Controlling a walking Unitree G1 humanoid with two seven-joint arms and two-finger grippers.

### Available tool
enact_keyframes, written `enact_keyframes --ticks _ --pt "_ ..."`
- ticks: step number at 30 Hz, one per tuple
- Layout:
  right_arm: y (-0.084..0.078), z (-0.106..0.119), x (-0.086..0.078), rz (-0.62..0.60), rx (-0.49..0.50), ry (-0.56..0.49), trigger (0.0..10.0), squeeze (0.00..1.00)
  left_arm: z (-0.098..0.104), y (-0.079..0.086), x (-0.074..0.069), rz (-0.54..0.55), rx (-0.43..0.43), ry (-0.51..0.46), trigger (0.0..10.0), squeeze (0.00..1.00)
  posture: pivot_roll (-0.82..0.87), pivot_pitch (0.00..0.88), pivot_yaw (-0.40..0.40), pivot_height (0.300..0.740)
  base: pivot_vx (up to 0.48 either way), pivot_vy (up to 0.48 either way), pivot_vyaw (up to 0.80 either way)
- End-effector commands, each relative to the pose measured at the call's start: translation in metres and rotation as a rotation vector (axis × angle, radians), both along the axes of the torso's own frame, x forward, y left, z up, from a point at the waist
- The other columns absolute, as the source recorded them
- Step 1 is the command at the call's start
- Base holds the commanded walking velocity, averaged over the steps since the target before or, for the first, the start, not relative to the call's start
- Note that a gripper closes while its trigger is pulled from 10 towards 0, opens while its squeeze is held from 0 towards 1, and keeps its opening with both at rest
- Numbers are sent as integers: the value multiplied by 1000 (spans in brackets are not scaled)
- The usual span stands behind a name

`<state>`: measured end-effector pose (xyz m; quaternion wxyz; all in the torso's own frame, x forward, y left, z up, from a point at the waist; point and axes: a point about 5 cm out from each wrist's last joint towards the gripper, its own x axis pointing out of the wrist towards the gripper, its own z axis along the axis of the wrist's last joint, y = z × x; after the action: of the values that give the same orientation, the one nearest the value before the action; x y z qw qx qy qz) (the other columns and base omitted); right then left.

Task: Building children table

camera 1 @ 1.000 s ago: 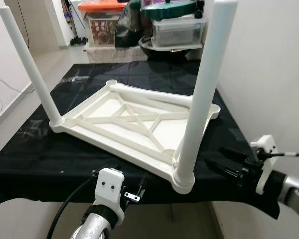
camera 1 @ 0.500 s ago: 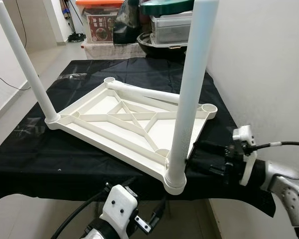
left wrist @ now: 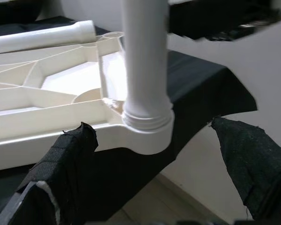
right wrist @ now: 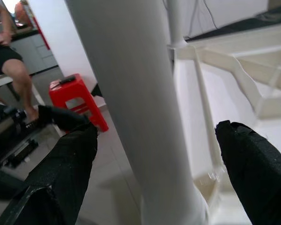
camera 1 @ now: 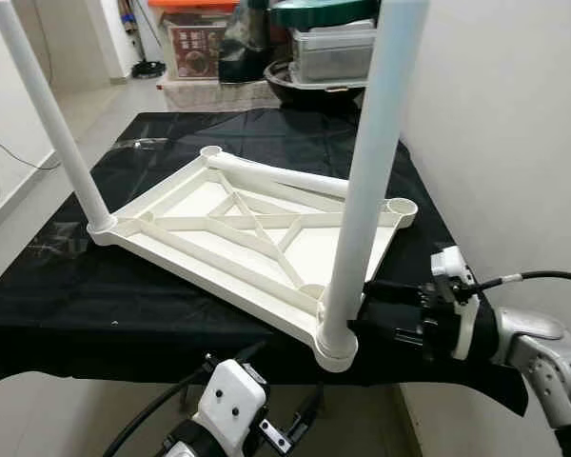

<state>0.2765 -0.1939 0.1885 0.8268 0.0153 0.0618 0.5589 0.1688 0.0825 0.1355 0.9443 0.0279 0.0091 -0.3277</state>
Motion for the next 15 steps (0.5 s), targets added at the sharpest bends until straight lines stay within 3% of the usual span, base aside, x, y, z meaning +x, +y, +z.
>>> enact_keyframes --ticks 1,3,10,15 --pt "12 2 0 45 12 -14 10000 0 3 2 -2 0 6 -23 10000 0 104 91 -20 740 0 0 0" --pt "23 1 2 69 16 -25 10000 0 3 1 -3 5 5 -29 10000 0 106 87 -25 740 0 0 0" --pt "38 -4 4 88 0 -41 10000 0 3 1 -3 6 5 -35 10000 0 105 82 -26 740 0 0 0" --pt "51 -26 14 -3 -78 -49 10000 0 3 1 -3 6 5 -37 10000 0 108 77 -29 740 0 0 0"
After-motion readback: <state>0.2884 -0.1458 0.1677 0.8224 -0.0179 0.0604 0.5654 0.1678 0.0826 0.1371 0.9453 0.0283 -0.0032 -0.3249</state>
